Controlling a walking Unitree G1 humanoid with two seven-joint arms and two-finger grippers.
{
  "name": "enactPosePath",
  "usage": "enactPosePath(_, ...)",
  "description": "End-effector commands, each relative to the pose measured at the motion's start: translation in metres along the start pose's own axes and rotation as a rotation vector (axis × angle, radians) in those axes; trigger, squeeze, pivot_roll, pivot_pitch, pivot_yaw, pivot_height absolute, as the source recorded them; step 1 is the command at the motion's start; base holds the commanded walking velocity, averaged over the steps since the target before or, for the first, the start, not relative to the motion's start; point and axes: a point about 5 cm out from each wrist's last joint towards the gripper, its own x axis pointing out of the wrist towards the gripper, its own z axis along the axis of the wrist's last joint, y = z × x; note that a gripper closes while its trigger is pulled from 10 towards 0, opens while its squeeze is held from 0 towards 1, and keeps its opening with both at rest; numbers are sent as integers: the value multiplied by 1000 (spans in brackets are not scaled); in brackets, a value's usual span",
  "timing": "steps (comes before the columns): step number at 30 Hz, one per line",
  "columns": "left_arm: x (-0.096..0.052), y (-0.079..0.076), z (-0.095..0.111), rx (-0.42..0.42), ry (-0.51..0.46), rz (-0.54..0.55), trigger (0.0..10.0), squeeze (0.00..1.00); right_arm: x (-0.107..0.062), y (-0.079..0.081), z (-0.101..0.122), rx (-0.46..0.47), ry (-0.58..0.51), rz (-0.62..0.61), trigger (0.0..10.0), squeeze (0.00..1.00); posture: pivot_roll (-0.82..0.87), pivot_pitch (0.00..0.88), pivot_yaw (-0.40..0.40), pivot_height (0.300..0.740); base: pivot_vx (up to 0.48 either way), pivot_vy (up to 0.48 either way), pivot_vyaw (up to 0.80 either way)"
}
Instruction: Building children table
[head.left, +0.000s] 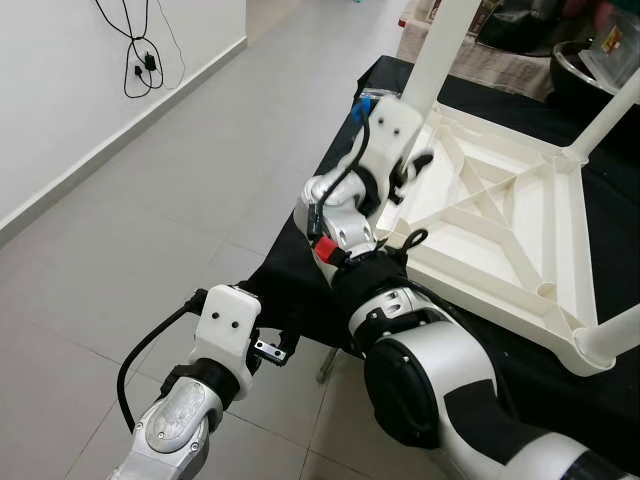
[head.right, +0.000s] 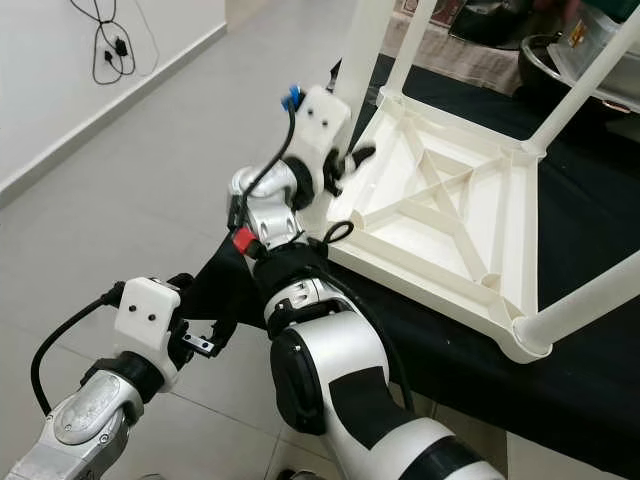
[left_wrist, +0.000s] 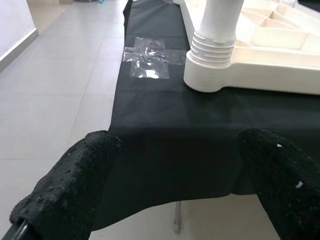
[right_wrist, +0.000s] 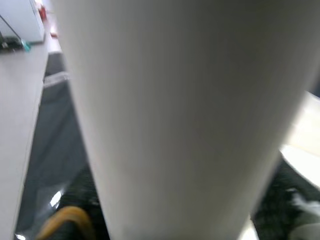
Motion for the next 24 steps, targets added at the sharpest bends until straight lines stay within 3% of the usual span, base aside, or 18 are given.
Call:
enactPosePath(1,0,-2,-3,0,9,-10,10000,0,0,-6,-18,-4,89,-32,10000,1000,183,179,-144,740,0,0,0)
enactPosePath(5,0,-2,-3,0,10,-10,10000,0,0,-6,-18,-3,82,-35,10000,1000,183,179,-144,740,0,0,0)
enactPosePath(6,0,-3,-3,-3,9,-11,10000,0,-1,-6,-17,-2,75,-32,10000,0,178,181,-143,740,0,0,0)
enactPosePath(17,1,-2,-3,-5,8,-12,10000,0,-8,0,-13,-4,-1,76,10000,0,167,185,-134,740,0,0,0)
enactPosePath(18,1,-2,-3,-4,8,-12,10000,0,-8,-1,-14,-11,-13,90,10000,224,164,184,-133,740,0,0,0)
enactPosePath(20,1,-2,-3,-4,8,-13,10000,0,-9,-1,-14,-15,-20,99,10000,224,164,184,-132,740,0,0,0)
enactPosePath(21,1,-2,-3,-4,8,-14,10000,0,-9,-2,-16,-16,-24,118,10000,1000,163,185,-131,740,0,0,0)
enactPosePath(24,1,-2,-3,-4,8,-17,10000,0,-8,-4,-20,-18,-15,145,10000,1000,160,182,-128,740,0,0,0)
